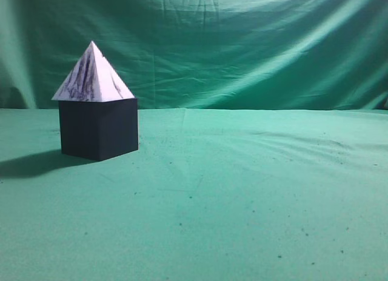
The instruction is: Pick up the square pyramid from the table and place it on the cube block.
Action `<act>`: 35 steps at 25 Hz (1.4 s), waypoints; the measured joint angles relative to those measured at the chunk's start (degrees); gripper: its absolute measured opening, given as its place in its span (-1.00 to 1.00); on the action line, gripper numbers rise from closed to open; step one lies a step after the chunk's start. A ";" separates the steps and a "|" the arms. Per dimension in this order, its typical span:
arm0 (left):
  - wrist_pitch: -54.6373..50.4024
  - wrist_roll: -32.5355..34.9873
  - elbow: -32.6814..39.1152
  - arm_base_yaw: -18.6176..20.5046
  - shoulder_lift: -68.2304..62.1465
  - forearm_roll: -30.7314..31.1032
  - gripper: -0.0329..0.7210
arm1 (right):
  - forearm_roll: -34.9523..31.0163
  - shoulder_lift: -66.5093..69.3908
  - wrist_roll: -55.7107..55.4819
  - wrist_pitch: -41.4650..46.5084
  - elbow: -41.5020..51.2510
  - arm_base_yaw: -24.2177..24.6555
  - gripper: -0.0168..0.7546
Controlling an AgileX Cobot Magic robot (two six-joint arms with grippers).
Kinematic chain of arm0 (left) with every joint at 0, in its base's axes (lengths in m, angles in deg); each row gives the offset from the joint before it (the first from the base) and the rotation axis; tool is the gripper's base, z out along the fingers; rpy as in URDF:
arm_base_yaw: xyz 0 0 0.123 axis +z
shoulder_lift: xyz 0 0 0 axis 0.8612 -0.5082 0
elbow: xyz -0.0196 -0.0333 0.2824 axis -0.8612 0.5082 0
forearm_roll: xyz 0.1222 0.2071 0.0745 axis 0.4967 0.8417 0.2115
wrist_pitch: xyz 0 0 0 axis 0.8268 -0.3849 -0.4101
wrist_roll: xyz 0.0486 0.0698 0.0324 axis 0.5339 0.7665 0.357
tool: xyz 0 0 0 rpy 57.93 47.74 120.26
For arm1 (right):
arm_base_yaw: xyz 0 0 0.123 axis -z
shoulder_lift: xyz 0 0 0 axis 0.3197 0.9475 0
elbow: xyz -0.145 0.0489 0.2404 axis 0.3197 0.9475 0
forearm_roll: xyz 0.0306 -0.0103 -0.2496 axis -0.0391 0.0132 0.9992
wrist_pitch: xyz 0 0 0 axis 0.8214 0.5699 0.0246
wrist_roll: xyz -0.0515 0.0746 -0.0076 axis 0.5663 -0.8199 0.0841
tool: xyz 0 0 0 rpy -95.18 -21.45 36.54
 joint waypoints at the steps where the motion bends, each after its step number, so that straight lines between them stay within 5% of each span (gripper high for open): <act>1: 0.00 0.00 0.00 0.00 0.00 0.00 -0.91 | 0.10 -1.82 0.00 -2.61 2.81 2.52 -0.83; 11: 0.00 0.00 0.00 0.00 0.00 0.00 -0.91 | -1.43 -15.85 0.00 -22.23 29.33 27.37 -0.83; 15: 0.00 0.00 0.00 0.00 0.00 0.00 -0.91 | -4.72 -18.87 0.00 -25.25 37.22 33.63 -0.83; 23: 0.00 0.00 0.00 0.00 0.00 0.00 -0.91 | -7.09 -19.92 -0.09 -25.63 45.35 39.66 -0.83; 35: 0.00 0.00 0.00 0.00 0.00 0.00 -0.91 | -7.91 -19.92 0.32 -24.51 45.43 40.59 -0.83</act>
